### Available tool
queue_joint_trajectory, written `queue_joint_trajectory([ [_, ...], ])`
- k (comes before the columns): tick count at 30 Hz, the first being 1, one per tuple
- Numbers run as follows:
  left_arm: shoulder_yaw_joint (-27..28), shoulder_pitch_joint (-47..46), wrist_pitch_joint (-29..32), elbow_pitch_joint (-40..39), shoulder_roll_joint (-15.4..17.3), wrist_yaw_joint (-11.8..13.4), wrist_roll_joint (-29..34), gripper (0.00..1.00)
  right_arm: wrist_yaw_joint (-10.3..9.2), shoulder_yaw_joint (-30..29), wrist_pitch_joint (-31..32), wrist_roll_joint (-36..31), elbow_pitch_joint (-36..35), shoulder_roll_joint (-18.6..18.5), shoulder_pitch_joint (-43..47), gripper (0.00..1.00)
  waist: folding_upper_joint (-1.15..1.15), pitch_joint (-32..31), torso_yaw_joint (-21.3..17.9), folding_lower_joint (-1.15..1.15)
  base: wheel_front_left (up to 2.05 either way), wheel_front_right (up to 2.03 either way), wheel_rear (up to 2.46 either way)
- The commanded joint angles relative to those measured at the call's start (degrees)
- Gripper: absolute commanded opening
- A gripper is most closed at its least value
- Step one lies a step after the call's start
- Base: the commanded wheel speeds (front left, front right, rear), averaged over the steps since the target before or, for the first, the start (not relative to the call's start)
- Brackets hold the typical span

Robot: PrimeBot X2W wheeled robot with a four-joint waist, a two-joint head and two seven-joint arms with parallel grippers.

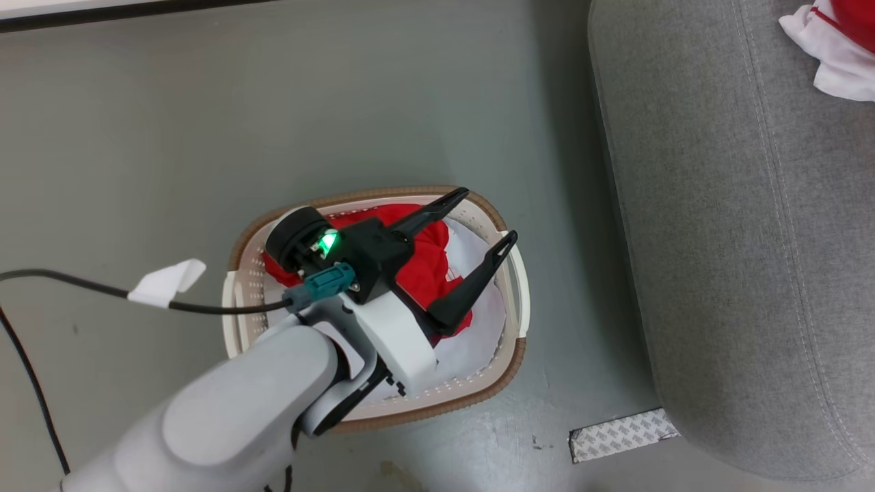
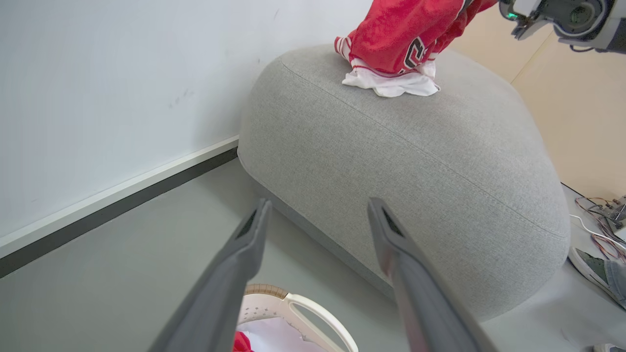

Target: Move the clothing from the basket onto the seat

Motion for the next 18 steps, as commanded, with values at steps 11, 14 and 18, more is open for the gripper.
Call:
queue_joint_trajectory([
  [11, 0.1, 0.8, -1.9, 1.7, -0.8, -0.2, -1.4, 1.0, -0.12, 9.1, 11.1, 3.0, 13.7, -2.8, -2.1, 0.47, 0.0, -2.6, 1.4, -0.01, 0.0, 0.0, 0.0],
  [14, 0.1, 1.3, -2.4, 2.3, -0.9, -0.3, -1.8, 1.0, -0.12, 9.4, 15.3, 5.4, 16.9, -2.8, -1.5, 1.0, 0.0, -3.9, 1.5, -0.01, 0.0, 0.0, 0.0],
  [18, 0.0, 2.4, -3.2, 3.1, -1.3, -0.3, -2.7, 1.0, -0.12, 10.8, 21.7, 7.5, 19.1, -2.4, -1.4, 1.0, 0.0, -6.4, 1.3, -0.01, 0.0, 0.0, 0.0],
])
